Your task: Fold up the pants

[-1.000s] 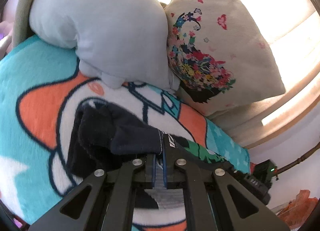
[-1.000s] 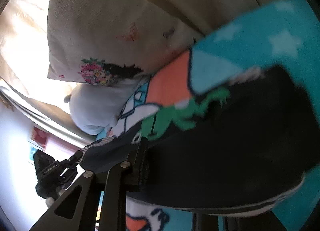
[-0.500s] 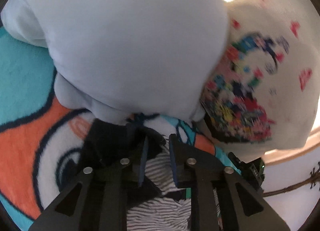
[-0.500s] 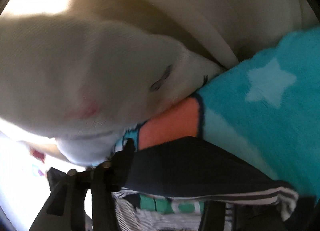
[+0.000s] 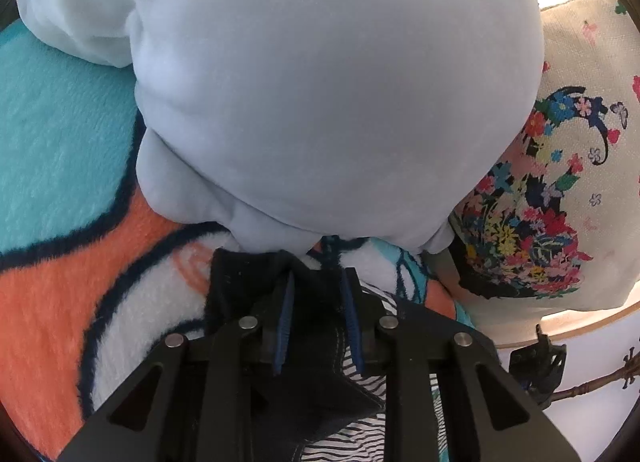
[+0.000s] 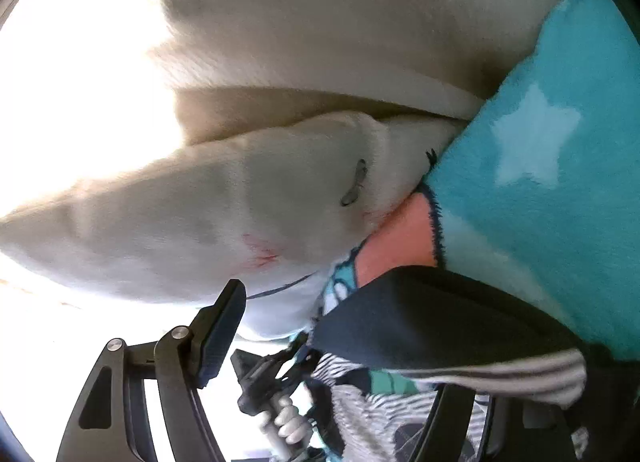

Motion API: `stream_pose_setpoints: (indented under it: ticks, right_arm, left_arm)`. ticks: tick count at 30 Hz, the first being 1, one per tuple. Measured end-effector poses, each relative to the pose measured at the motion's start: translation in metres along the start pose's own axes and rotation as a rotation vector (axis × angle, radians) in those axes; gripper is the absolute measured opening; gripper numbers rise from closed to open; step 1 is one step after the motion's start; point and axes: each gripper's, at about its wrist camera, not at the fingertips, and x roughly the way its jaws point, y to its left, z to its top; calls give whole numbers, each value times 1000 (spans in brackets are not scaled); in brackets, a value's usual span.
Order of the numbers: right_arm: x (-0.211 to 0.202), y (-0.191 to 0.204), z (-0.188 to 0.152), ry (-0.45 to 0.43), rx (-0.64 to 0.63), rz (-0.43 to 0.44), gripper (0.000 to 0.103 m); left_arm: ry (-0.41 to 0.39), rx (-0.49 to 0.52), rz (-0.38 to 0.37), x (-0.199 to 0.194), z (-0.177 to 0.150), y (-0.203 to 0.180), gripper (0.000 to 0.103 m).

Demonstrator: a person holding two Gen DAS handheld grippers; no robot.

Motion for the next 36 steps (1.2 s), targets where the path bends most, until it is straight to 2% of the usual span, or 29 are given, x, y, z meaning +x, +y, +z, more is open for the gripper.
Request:
stream_pose_setpoints:
  ticks: [2,4,5,7,8,9,11,13,16,19,21,23,24,25,26,28,30,32,33,34,36]
  right_arm:
    - [-15,-6,11,-51,61,-2,78]
    - [-44,-19,24,-199,177,-19,87]
    - [-54,-20,27,-249,182,-27,89]
    - [-83,-18,31,-359,144,-123,91]
    - [-91,-18,27,-375,133,-164,92]
    - [-96,-19,22,-370,121,-200,93]
    - [-97,-17,8,-320,68,-265,93]
    - [-95,-16,-7,-260,-20,-364,93]
    - [-68,-9,-30,-169,-121,-448,93]
    - [-36,-12,-35,-102,-127,-441,94]
    - [-20,-5,-31,-125,-152,-441,93]
    - [-3,1,-26,-115,-153,-425,84]
    - [7,3,-27,-93,-147,-439,61]
    - [16,-4,-13,-68,-143,-454,32]
    - [23,0,-16,-44,-153,-466,22]
    - [20,13,-35,-63,-220,-517,18]
    - [5,17,-48,-99,-254,-580,18]
    - [-33,5,-55,-138,-222,-644,21]
    - [-50,0,-63,-152,-210,-655,36]
    - [-59,4,-74,-164,-224,-636,56]
    - [-75,9,-92,-192,-282,-621,73]
  left_arm:
    - [-7,11,15,0,0,-1,23]
    - [-13,24,22,5,-2,-6,23]
    - [-12,28,21,4,-2,-7,23]
    - [-12,56,22,-2,-3,-11,23]
    - [-17,80,24,-7,-6,-16,24]
    - [-24,100,21,-11,-8,-21,26]
    - [-38,140,10,-26,-17,-31,41]
    - [-52,162,-2,-39,-26,-36,44]
    - [-54,180,-6,-60,-46,-39,48]
    - [-88,213,14,-82,-72,-42,51]
    - [-113,219,25,-96,-85,-39,57]
    - [-118,212,22,-105,-96,-34,58]
    - [-114,209,21,-107,-99,-31,58]
    - [-111,204,25,-109,-102,-27,58]
    - [-110,204,33,-111,-105,-25,58]
    - [-115,226,48,-115,-109,-25,58]
    - [-132,261,67,-118,-116,-31,58]
    - [-167,316,91,-125,-127,-40,59]
    - [-191,345,103,-129,-133,-45,61]
    - [-227,384,125,-132,-142,-52,65]
    - [-328,465,196,-139,-163,-68,72]
